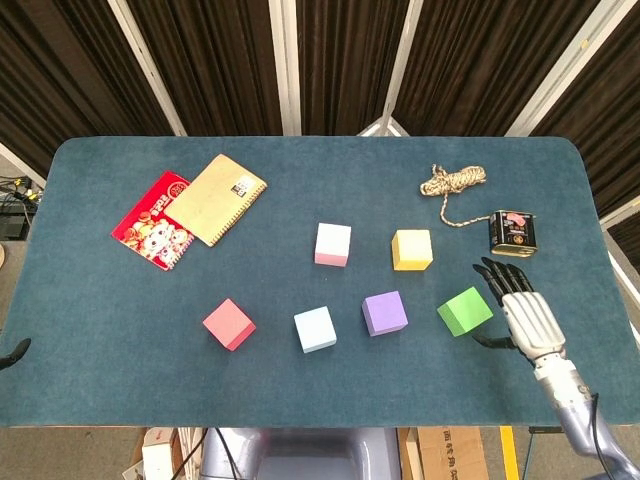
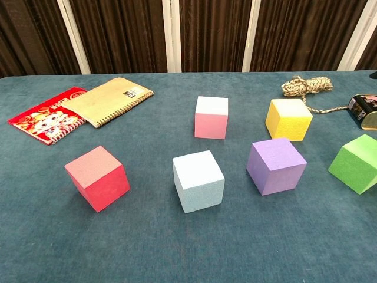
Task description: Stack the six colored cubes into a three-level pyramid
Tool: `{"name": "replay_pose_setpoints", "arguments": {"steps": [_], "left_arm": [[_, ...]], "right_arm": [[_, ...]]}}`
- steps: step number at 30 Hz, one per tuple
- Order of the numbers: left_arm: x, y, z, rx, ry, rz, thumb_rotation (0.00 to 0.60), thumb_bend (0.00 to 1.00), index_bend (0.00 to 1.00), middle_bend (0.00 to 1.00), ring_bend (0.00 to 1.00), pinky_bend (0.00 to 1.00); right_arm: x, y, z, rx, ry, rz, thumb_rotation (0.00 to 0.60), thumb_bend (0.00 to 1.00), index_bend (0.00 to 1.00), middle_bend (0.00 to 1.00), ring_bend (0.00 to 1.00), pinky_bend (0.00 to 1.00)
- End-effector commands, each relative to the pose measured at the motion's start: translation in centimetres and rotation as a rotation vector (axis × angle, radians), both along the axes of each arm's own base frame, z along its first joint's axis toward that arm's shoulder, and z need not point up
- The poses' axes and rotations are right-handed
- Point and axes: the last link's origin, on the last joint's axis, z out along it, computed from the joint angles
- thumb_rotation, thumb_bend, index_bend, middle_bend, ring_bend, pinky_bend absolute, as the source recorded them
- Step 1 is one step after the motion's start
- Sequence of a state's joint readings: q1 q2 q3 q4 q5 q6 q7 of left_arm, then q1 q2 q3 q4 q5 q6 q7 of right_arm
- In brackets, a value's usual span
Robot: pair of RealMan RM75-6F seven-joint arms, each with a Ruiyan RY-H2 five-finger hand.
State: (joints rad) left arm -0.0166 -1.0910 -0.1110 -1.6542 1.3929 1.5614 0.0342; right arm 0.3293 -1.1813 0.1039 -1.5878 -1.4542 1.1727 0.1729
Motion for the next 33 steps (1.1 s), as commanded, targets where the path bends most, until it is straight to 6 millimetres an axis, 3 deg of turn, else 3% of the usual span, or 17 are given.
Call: {"name": "replay_pose_setpoints", "arguments": {"steps": [1,25,33], "left_arm": [[0.0,0.1,-0.1,0.002,0.003,0.002,0.6,0.25,0.11,0.01,0.0,0.01],[-0.8,0.4,0.4,0.042,0.026,0.041,0.6,0.25,0.11,0.01,0.0,0.01],[-1.3,0.7,0.7,0.057,0.035,0.068,0.6,0.25,0.11,0.01,0.0,0.01]], "right_arm": [[2.3,-2.0,-1.2,0.039,-0.034,-0.004,0.6,0.17,0.1,0.02,0.04,0.0],[13.3,-11.5,-7.0,0.057,0.07,-0.034,0.6,0.17,0.07,0.02,0.04,0.0],[13.9,-14.1,-8.9,0.074,0.119,-0.119,0.6,0.17,0.12,0.09,0.04,0.0]]}}
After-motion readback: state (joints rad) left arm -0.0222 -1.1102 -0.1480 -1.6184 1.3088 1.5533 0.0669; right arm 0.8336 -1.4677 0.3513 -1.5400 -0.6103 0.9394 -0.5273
